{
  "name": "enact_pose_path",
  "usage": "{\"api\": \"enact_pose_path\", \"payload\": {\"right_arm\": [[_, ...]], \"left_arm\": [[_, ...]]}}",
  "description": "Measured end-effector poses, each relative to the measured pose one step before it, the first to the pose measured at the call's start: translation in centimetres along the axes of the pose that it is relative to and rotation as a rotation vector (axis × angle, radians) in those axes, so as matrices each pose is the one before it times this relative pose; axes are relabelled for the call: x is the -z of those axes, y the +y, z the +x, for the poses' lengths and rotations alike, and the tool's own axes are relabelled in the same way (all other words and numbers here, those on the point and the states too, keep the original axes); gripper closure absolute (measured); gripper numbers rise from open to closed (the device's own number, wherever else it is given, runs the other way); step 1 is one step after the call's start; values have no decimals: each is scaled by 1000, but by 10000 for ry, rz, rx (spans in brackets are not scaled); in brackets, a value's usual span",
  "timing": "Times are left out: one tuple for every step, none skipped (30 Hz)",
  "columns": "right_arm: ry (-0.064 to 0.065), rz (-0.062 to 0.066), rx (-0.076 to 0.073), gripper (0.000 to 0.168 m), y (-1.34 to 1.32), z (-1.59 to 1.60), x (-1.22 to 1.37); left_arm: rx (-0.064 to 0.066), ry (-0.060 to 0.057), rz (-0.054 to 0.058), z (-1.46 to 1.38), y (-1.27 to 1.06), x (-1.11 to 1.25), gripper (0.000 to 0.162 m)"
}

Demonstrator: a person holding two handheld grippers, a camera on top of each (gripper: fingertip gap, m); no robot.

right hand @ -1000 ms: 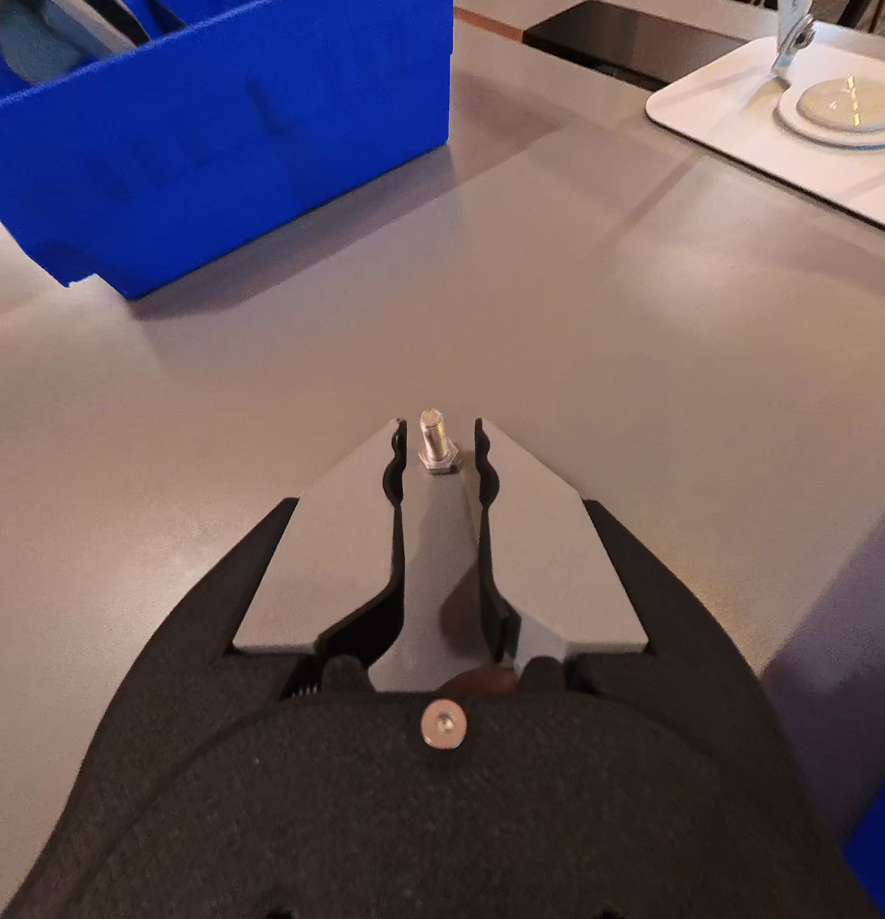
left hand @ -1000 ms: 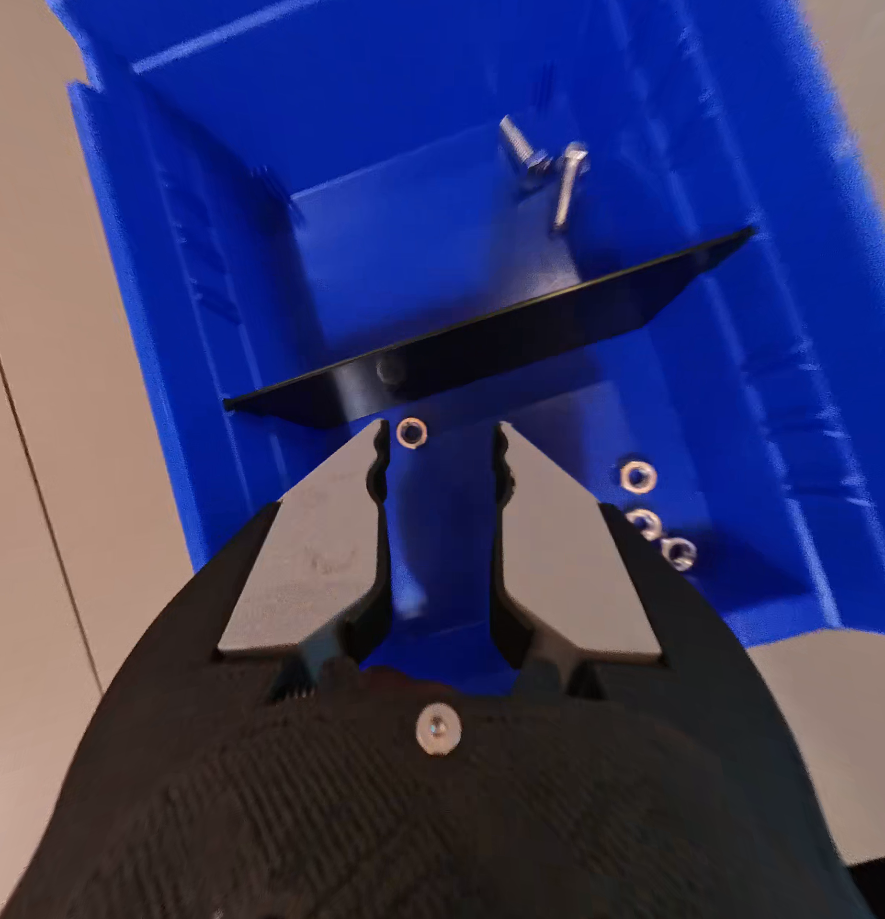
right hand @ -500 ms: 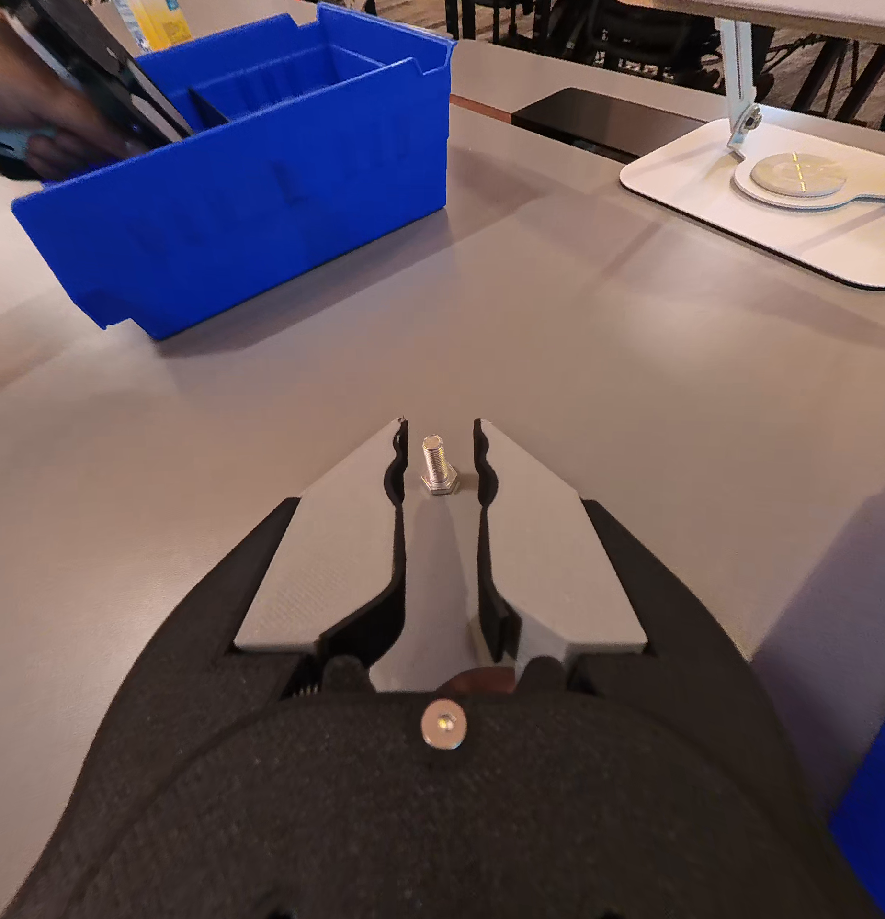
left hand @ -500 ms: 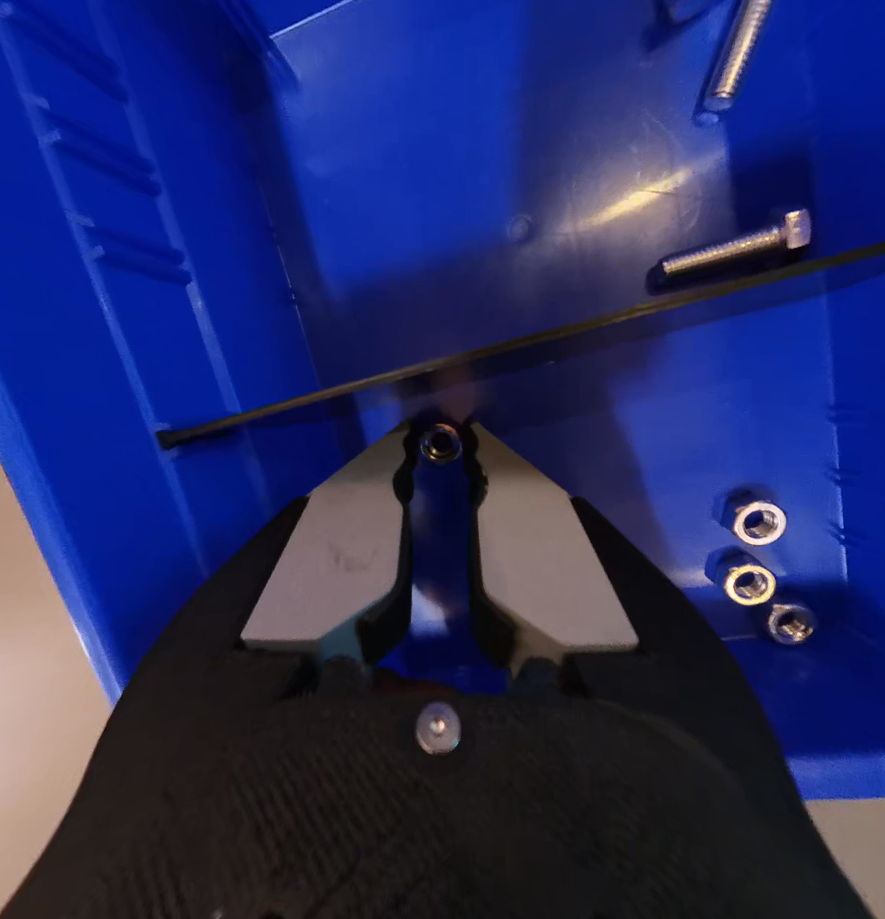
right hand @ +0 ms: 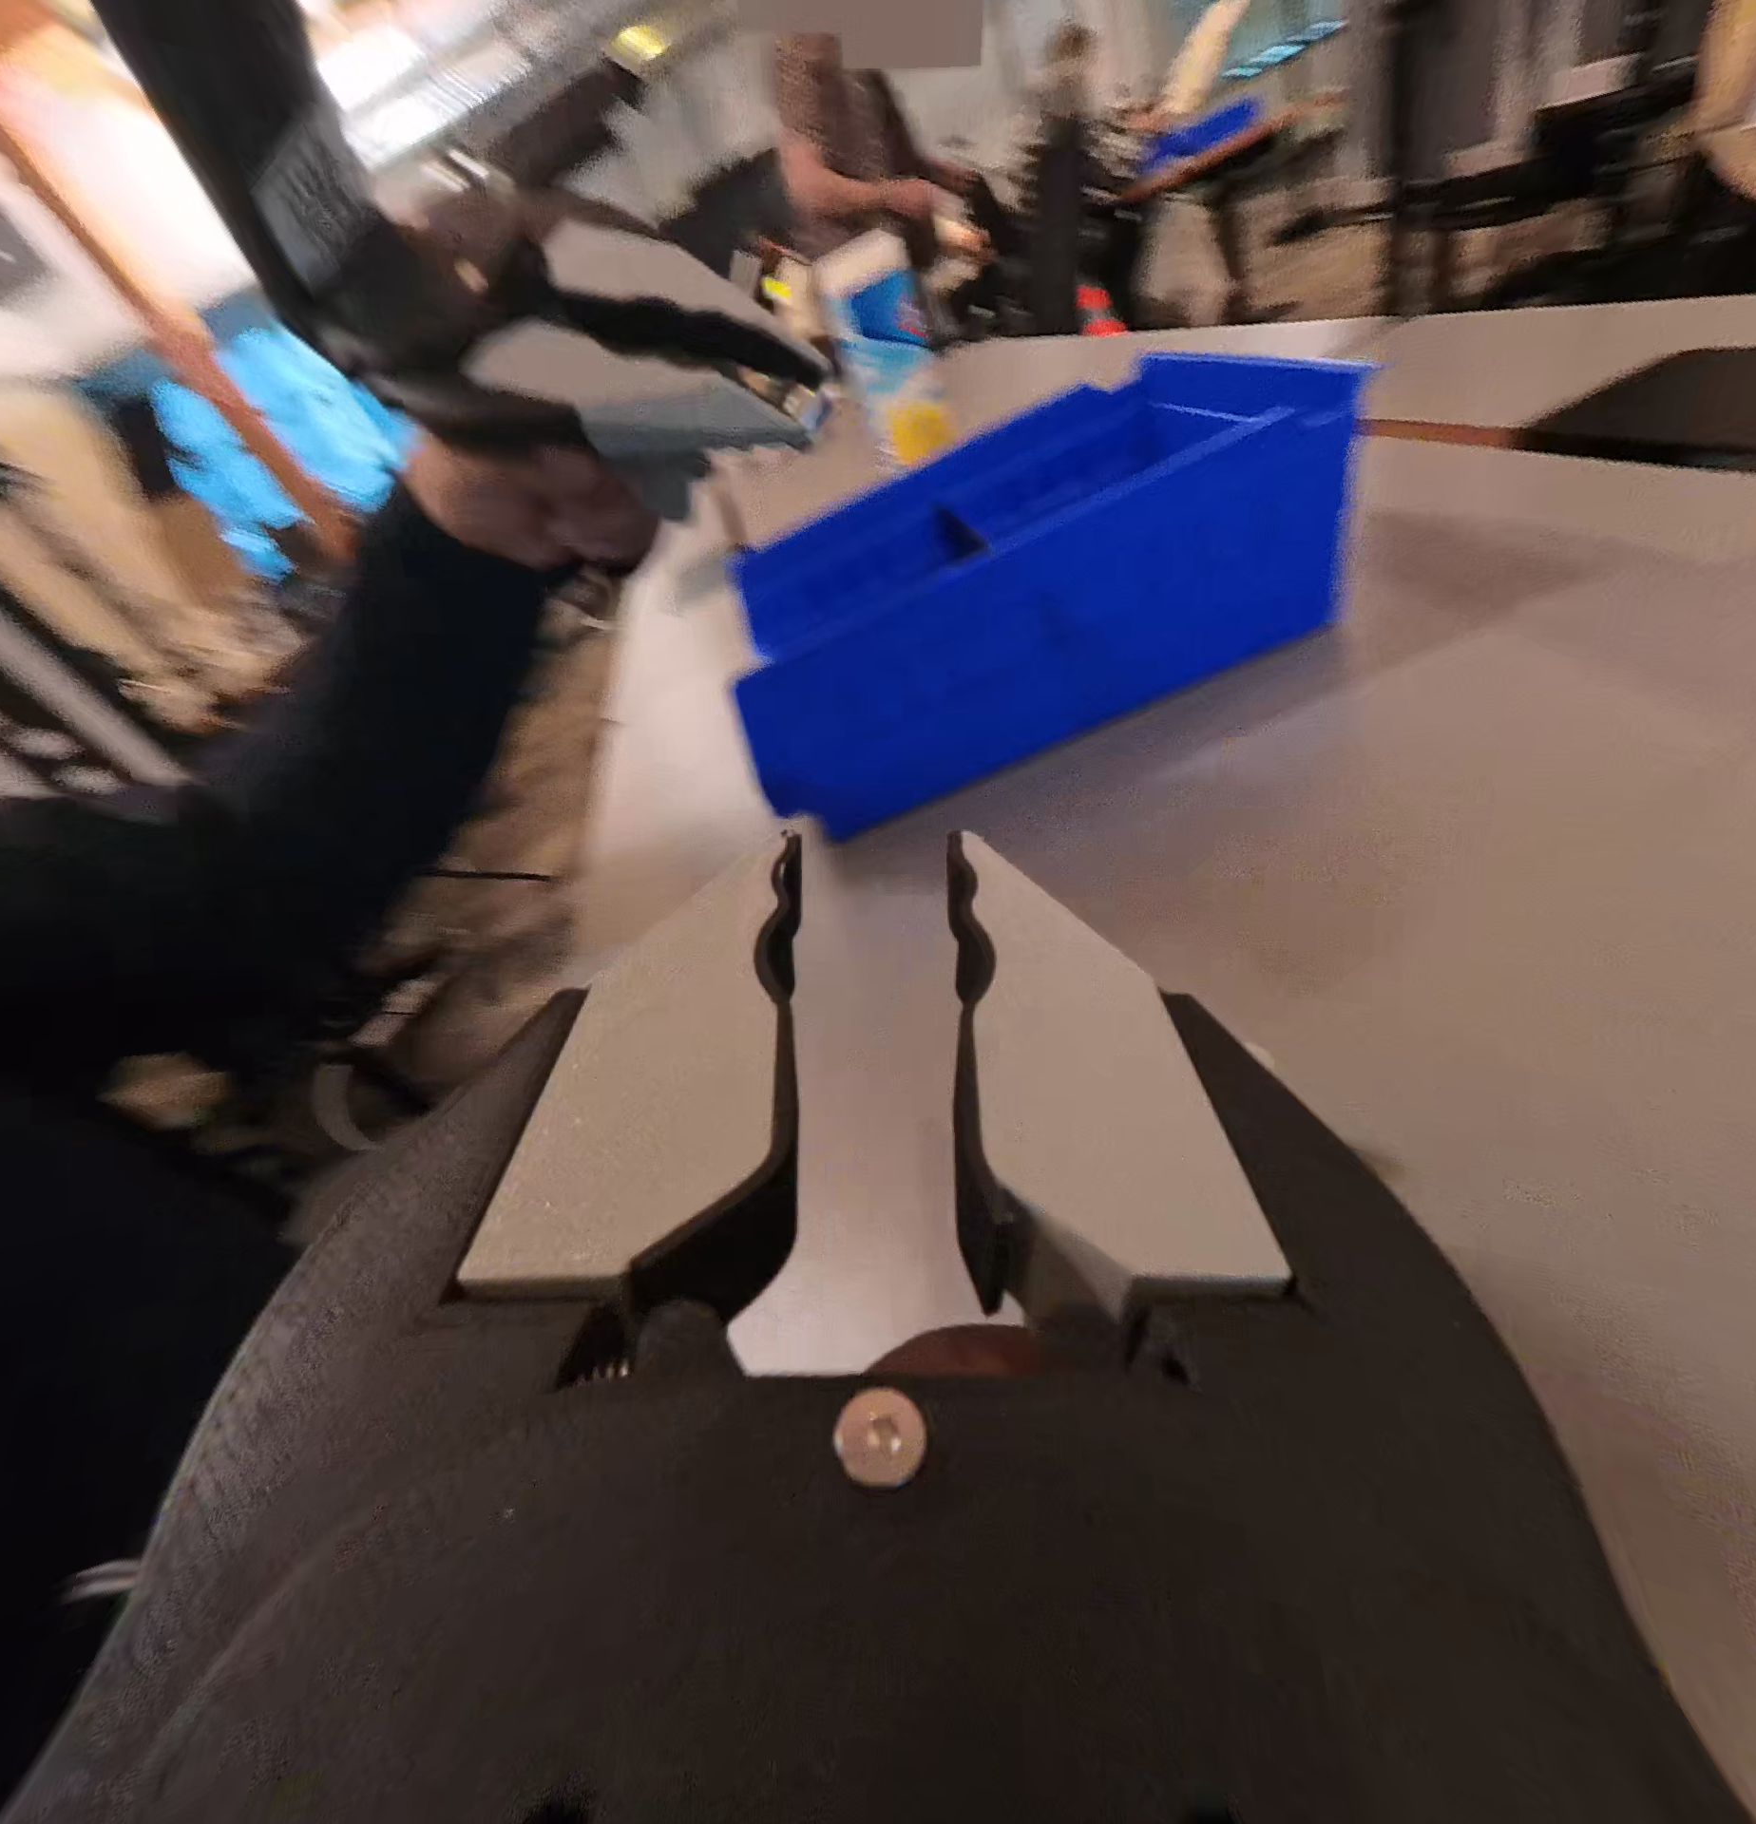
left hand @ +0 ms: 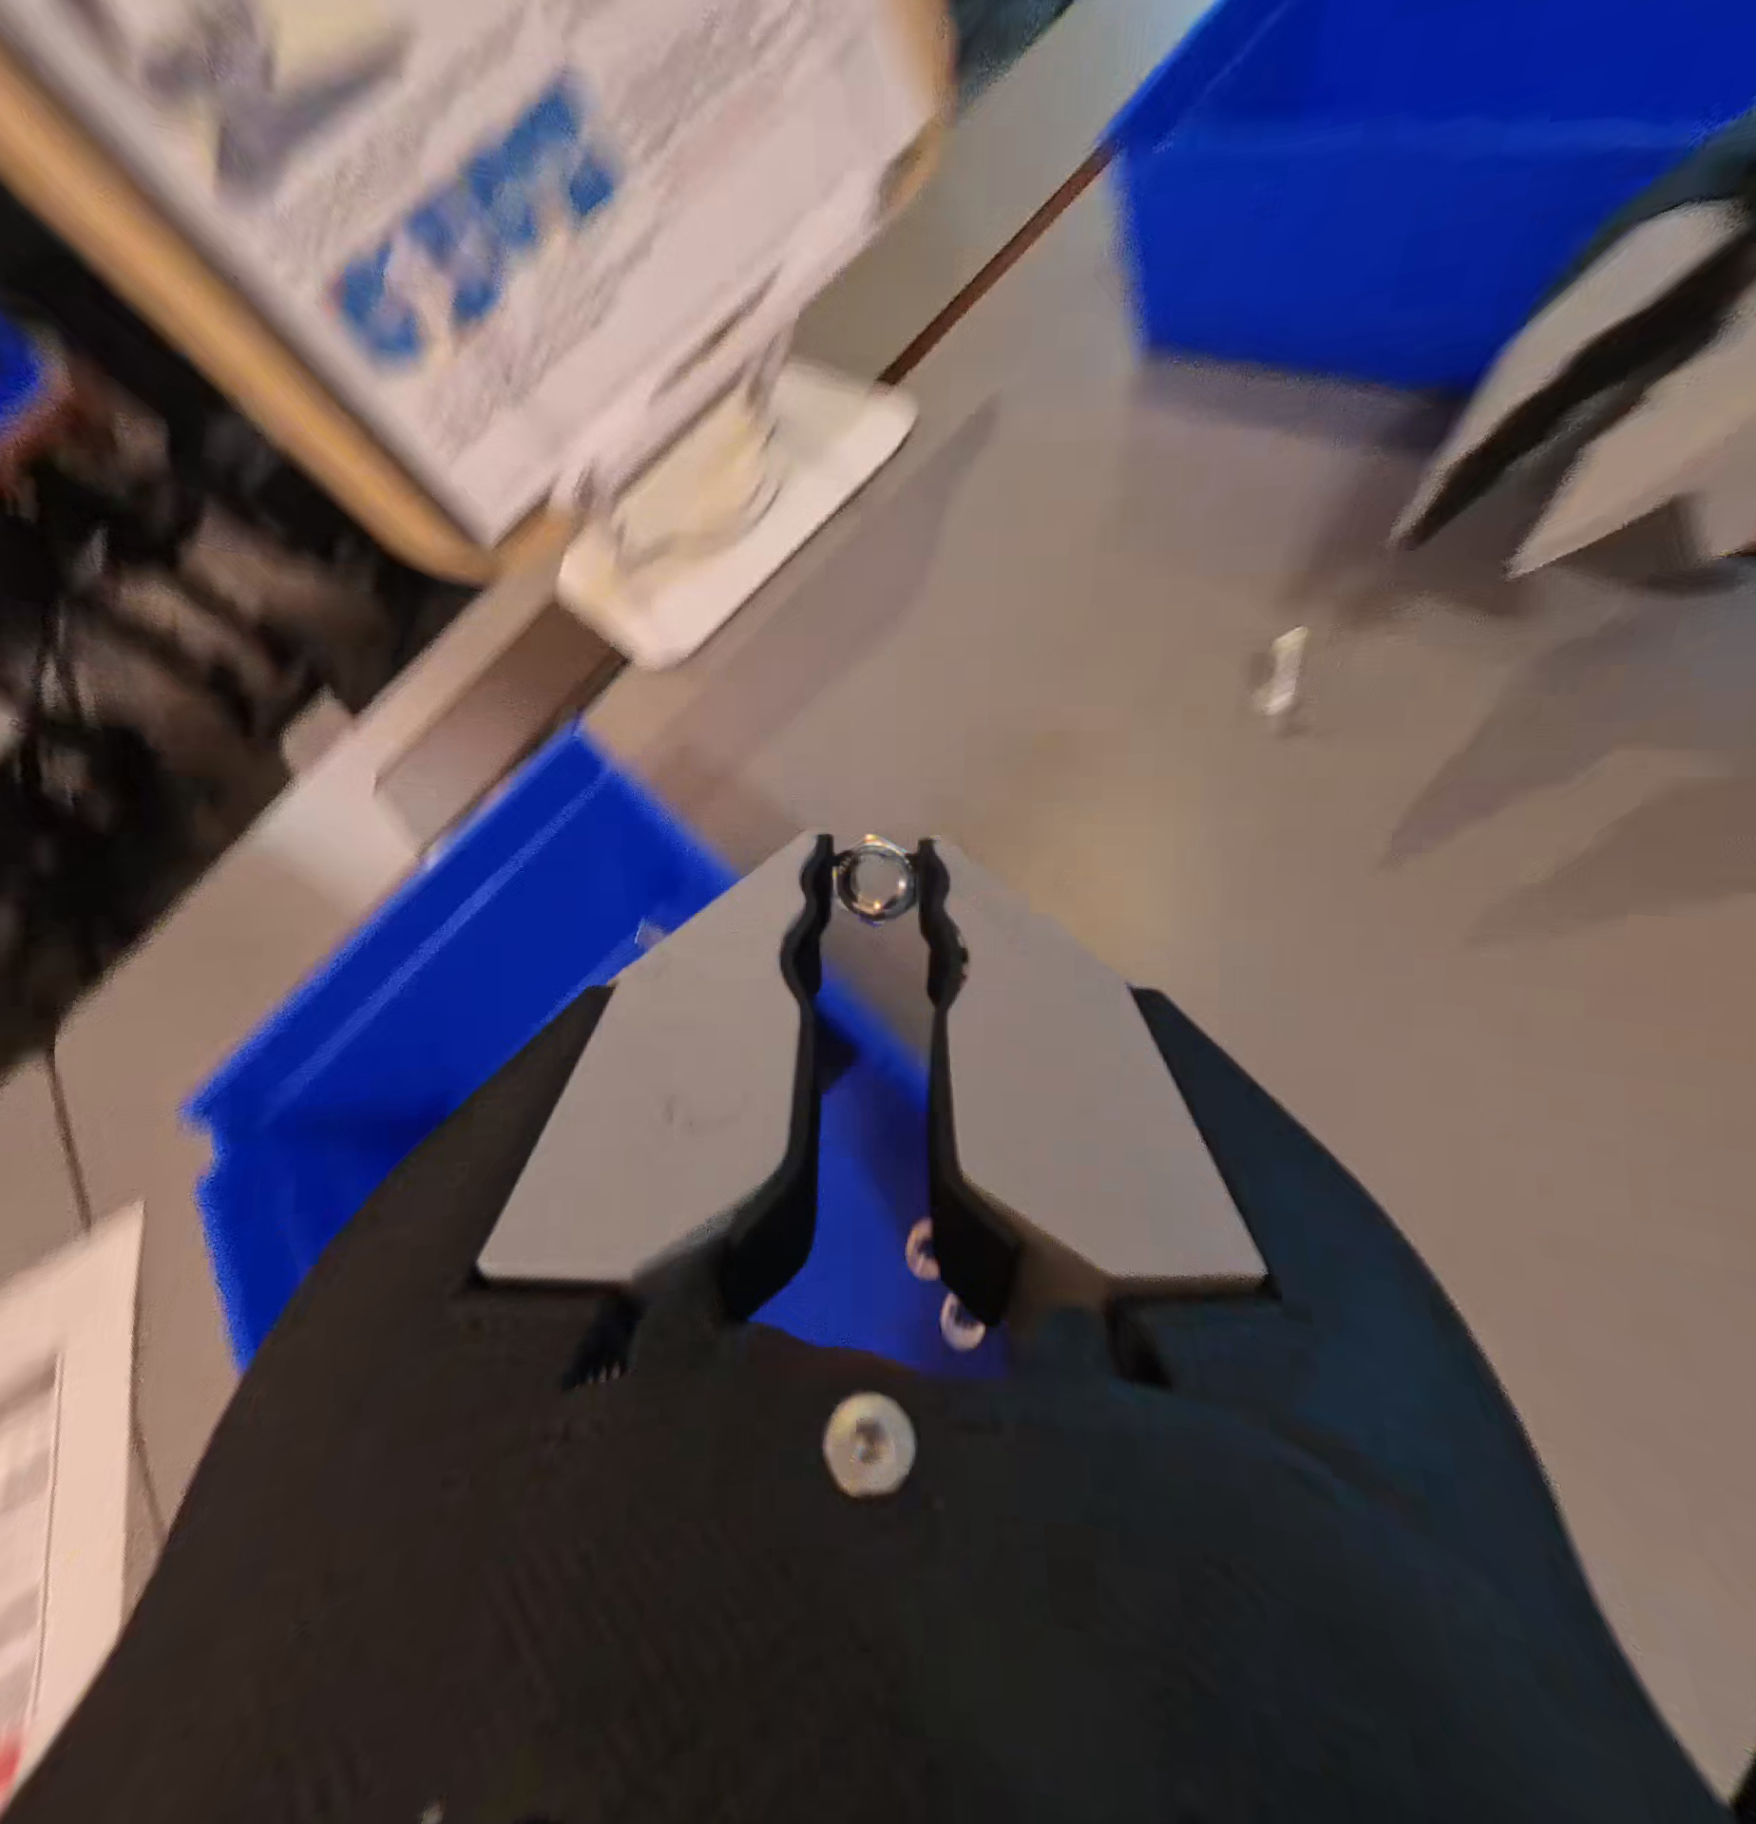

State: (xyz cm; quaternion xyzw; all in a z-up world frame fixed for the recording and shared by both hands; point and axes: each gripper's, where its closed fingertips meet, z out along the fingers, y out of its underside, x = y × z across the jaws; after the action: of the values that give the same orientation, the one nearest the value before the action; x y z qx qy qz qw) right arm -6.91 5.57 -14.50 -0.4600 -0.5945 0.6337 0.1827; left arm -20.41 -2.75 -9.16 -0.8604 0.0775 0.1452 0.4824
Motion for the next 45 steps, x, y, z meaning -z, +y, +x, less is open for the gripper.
{"api": "enact_pose_path", "payload": {"right_arm": [[-852, 256, -453, 140, -481, -1178, 120], [-721, 250, -393, 138, -460, -1006, 140], [-662, 226, -358, 138, -405, -947, 131], [-689, 187, -392, 138, -324, -977, 112], [-707, 130, -430, 137, -244, -978, 64], [-621, 86, -399, 135, -151, -829, 2], [-452, 40, -308, 134, -35, -596, -63], [-300, -38, -200, 134, 110, -384, -125], [-229, -111, -109, 133, 242, -320, -172], [-240, -121, -61, 132, 266, -375, -214], [-266, -82, -51, 132, 197, -431, -202], [-230, -26, -57, 132, 92, -354, -182], [-168, 31, -57, 132, -20, -250, -117], [-146, 69, -65, 133, -82, -197, -62], [-142, 76, -84, 133, -112, -182, -23], [-126, 51, -89, 134, -70, -151, -15], [-107, 20, -77, 134, -8, -123, -27], [-85, -3, -64, 134, 29, -100, -51], [-45, -32, -57, 134, 82, -34, -70], [-4, -57, -49, 133, 117, 42, -77], [-9, -29, -51, 134, 77, 49, -64], [-60, 30, -86, 135, -16, 0, -48], [-91, 56, -143, 137, -67, -13, -11], [-71, 50, -180, 139, -39, 43, 25], [-30, 34, -170, 144, -3, 120, 35], [5, 21, -128, 145, 1, 164, 42], [-14, 24, -89, 145, -2, 94, 24], [-58, 8, -75, 146, 10, -16, -12], [-55, -32, -65, 146, 61, -46, -41], [6, -42, -37, 147, 95, 37, -56], [47, -23, -26, 149, 71, 116, -45], [31, 9, -41, 150, 16, 106, -6], [-13, 46, -93, 150, -47, 58, 6], [-39, 36, -114, 150, -49, 44, 27], [-12, 14, -81, 151, -14, 83, 47], [52, 33, -12, 151, -60, 129, 48], [118, 39, 58, 151, -87, 173, 72], [165, 5, 91, 152, -60, 207, 100], [194, 8, 119, 152, -85, 207, 116], [220, 77, 152, 152, -231, 180, 204], [250, 127, 190, 152, -375, 143, 313], [325, 128, 257, 153, -415, 182, 398], [492, 85, 378, 153, -383, 352, 404], [697, -1, 504, 152, -264, 627, 393], [811, -89, 556, 152, -133, 815, 382]], "left_arm": [[-647, 292, 683, 1906, -1725, 88, 147], [-771, 402, 671, 2079, -1610, -29, 147], [-939, 505, 737, 2297, -1557, -92, 147], [-933, 517, 720, 2281, -1470, -195, 148], [-850, 515, 655, 2155, -1352, -313, 147], [-652, 313, 485, 1609, -1117, -463, 148], [-431, 78, 226, 957, -749, -551, 148], [-251, 27, 91, 623, -542, -515, 147], [-159, 17, 196, 433, -579, -391, 147], [-119, 41, 268, 357, -604, -270, 147], [-109, 32, 214, 246, -434, -215, 147], [-99, 34, 101, 188, -243, -188, 147], [-83, 5, 49, 100, -147, -161, 147], [-85, -33, 81, 32, -168, -109, 147], [-54, 26, 92, 87, -163, -72, 147], [-11, 115, 43, 202, -81, -75, 148], [-18, -37, 24, -21, -67, -73, 148], [-69, -44, 28, -5, -50, -78, 147], [-61, -39, -12, -22, 17, -67, 148], [-70, -101, -32, -125, 63, -78, 147], [-77, -18, -23, 5, 105, -85, 147], [-62, -5, -21, 51, 108, -103, 147], [-100, -45, -8, 15, 74, -90, 148], [-144, -11, -23, 89, 59, -85, 147], [-159, -44, -62, 43, 74, -77, 148], [-159, -96, -57, -43, 49, -74, 148], [-152, -28, -46, 49, 16, -58, 147], [-112, -11, -46, 58, 20, -52, 147], [-99, -10, -53, 42, 56, -65, 147], [-106, -27, -36, 22, 48, -45, 147], [-65, 28, -11, 84, 29, -44, 147], [-16, -17, -9, 0, 22, -27, 147], [-33, -66, -6, -70, 27, -9, 147], [-41, -73, -33, -91, 60, -21, 147], [-13, -25, -20, -5, 65, -26, 147], [28, -27, -32, 2, 101, -41, 147], [25, -86, -46, -56, 161, -66, 147], [-3, -103, -51, -34, 205, -90, 147], [-2, -100, -46, 13, 210, -94, 147], [120, -168, -36, -91, 196, -91, 147], [264, -263, -41, -252, 208, -48, 147], [389, -406, 6, -500, 170, 41, 148], [491, -460, 133, -600, 64, 145, 156], [633, -475, 176, -672, 96, 207, 160], [854, -349, -24, -547, 464, 66, 161]]}}
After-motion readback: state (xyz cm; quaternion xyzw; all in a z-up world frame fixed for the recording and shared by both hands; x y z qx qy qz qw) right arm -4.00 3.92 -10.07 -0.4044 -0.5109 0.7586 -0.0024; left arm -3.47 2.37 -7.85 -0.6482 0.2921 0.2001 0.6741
